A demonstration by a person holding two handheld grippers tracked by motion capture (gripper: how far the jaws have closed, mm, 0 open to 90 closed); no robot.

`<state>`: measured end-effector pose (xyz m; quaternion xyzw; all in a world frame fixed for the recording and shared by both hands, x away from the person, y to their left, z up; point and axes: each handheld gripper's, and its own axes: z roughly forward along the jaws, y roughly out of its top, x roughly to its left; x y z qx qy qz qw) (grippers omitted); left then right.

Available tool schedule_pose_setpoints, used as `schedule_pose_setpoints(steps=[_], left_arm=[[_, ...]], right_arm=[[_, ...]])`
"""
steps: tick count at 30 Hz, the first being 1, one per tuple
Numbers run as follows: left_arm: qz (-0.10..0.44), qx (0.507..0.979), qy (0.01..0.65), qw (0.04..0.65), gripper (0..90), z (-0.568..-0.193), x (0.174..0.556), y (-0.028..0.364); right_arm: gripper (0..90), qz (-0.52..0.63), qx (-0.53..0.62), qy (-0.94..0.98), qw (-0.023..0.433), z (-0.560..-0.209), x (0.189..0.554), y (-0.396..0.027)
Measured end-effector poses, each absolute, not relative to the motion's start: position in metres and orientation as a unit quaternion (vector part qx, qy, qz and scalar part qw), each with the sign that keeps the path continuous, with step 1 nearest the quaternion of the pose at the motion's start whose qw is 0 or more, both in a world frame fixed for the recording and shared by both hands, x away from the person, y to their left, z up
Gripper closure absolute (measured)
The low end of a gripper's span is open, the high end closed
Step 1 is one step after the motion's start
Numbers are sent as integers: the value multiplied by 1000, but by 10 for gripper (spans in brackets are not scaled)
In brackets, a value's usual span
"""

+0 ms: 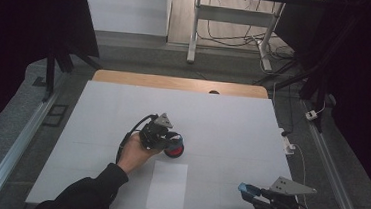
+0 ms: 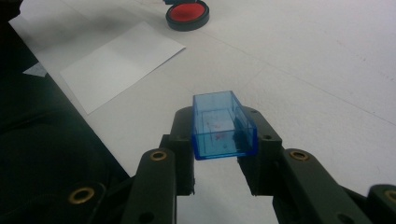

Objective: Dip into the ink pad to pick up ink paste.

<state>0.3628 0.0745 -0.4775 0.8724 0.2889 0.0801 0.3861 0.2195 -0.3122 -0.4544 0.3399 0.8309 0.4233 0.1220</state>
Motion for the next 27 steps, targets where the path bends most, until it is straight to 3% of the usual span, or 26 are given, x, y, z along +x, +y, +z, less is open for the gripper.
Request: schedule_pose_setpoints(steps=[27], left_arm=[[77,877,287,378,700,-494,368,74]], right_arm=[[679,420,338,834,119,-455,220,-312]])
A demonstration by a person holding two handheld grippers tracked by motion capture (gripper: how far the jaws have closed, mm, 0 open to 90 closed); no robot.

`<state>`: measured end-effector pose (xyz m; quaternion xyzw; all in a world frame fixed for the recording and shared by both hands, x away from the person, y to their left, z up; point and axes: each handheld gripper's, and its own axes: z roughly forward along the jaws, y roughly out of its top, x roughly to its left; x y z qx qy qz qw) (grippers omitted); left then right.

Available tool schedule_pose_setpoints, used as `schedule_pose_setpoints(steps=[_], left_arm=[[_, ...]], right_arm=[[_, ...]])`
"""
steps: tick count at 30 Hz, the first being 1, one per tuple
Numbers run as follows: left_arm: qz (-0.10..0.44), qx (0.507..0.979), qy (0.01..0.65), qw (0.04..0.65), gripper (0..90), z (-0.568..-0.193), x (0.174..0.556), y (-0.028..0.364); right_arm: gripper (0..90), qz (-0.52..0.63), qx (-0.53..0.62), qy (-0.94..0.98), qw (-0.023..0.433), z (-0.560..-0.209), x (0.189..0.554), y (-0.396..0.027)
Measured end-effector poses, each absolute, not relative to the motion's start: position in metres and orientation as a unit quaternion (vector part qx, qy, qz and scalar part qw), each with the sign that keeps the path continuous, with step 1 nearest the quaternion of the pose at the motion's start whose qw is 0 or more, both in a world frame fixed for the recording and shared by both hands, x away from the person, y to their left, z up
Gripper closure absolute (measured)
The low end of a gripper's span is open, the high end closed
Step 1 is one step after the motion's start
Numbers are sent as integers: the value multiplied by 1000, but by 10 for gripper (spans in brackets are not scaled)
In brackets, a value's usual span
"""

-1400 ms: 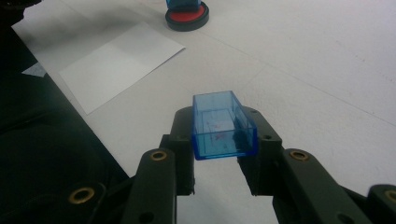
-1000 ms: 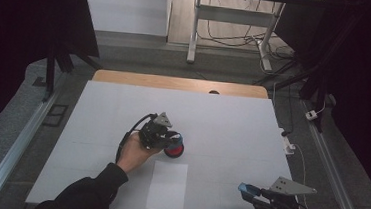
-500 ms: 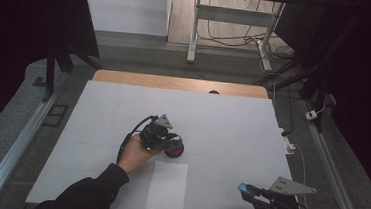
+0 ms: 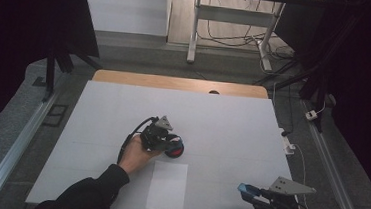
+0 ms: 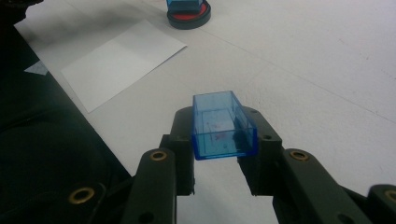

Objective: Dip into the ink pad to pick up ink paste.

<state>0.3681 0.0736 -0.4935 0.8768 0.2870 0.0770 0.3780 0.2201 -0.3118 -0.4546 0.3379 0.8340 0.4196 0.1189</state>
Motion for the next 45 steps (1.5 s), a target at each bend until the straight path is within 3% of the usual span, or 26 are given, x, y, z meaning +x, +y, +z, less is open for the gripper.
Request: schedule_pose_setpoints(steps=[17,34,45], left_arm=[[139,895,257,337,701,-491,354,58],[32,857,318,404,700,-500,375,84],[69,869,304,384,700,-498,367,75]], right_arm=[[679,419,337,835,117,-455,220,-311],[679,417,335,837,117,-455,220,-310],[679,415,334,838,117,-455,220,-310]])
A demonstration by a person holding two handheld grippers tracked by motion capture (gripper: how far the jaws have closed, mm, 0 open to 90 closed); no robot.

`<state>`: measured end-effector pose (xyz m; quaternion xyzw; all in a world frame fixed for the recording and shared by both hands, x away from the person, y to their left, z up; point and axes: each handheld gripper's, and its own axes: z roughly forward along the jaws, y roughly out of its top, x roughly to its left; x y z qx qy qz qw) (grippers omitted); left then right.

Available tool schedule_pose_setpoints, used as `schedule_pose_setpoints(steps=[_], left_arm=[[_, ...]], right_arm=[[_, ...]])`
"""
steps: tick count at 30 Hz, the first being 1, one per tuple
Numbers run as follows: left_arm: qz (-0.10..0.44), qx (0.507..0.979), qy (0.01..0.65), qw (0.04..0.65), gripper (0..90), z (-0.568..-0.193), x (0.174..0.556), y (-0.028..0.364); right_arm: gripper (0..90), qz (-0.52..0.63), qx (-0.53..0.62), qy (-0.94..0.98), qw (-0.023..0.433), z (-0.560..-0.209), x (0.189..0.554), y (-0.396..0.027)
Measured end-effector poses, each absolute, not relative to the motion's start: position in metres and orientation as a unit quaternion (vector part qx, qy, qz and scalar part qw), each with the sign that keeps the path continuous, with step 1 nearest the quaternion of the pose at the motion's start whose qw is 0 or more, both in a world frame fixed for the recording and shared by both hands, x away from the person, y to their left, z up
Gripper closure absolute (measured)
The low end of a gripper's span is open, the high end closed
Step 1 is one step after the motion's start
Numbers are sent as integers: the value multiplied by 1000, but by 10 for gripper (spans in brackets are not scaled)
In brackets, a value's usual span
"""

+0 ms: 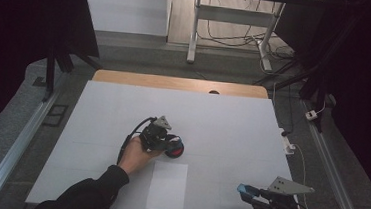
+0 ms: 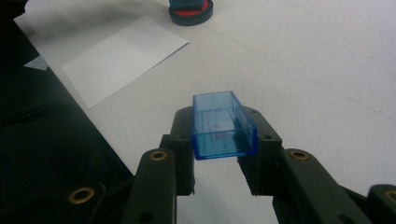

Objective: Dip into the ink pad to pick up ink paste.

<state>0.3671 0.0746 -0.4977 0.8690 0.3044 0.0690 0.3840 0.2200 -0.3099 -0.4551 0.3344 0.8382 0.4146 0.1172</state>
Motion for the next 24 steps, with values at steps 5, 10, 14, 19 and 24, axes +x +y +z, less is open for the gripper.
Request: schedule_pose_setpoints(steps=[5,10,14,19,24], left_arm=[[91,873,299,375,700,-497,362,70],[80,868,304,383,699,-498,364,73],[83,869,302,384,699,-498,364,72],[87,871,301,379,698,-496,364,71],[90,870,297,382,698,-495,364,70]], right_arm=[[680,413,334,839,117,-455,220,-310],[679,416,334,838,117,-455,220,-310],[680,417,334,837,116,-455,220,-310],[679,417,333,837,116,-455,220,-310],[679,418,333,837,116,-455,220,-310]])
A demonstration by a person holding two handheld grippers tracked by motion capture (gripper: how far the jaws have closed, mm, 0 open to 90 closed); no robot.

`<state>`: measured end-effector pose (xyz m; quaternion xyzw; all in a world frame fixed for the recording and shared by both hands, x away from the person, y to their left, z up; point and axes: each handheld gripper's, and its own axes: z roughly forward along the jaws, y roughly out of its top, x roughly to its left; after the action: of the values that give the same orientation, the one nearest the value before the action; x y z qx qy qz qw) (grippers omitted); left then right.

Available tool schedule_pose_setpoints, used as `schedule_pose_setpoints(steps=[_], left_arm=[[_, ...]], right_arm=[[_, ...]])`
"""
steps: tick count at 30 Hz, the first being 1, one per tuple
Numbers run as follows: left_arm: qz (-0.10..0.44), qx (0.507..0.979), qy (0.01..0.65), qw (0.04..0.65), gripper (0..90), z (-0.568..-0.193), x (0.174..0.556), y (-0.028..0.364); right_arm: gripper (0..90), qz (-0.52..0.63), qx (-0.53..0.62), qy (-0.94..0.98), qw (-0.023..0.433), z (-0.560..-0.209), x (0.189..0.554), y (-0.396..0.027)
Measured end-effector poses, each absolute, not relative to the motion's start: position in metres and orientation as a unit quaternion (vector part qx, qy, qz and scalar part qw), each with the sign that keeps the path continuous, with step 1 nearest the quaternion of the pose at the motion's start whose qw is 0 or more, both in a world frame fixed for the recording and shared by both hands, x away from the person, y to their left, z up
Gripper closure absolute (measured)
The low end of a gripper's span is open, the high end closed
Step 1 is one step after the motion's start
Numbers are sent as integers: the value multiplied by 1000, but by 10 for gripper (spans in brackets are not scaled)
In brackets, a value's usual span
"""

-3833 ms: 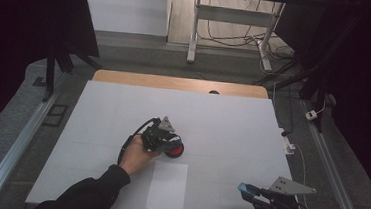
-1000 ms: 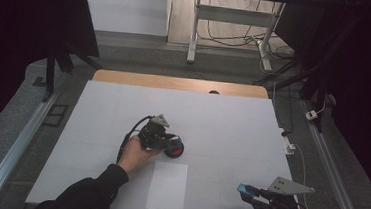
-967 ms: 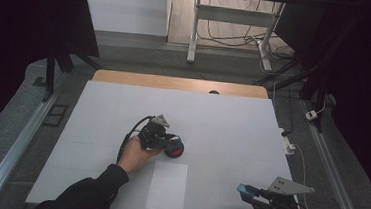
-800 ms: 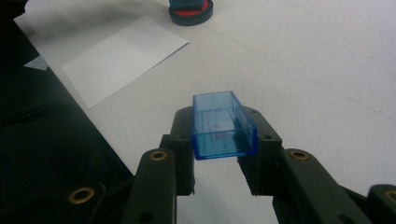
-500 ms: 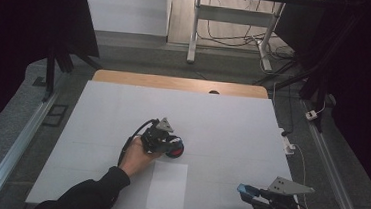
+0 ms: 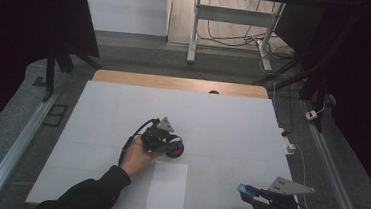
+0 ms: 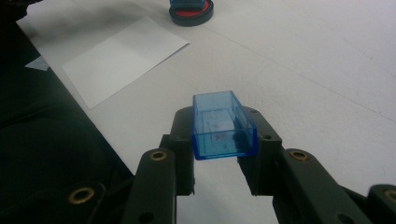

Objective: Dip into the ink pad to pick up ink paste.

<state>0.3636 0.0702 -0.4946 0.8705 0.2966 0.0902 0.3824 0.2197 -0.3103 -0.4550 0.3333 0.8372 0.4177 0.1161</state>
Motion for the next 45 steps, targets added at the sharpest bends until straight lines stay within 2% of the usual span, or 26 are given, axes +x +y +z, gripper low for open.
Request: schedule_pose_setpoints(steps=[35,45], left_arm=[[50,846,298,441,696,-449,329,98],[62,850,270,448,696,-441,312,99]], right_arm=[[679,417,333,837,117,-455,219,-311],[679,419,331,838,116,-454,219,-311]])
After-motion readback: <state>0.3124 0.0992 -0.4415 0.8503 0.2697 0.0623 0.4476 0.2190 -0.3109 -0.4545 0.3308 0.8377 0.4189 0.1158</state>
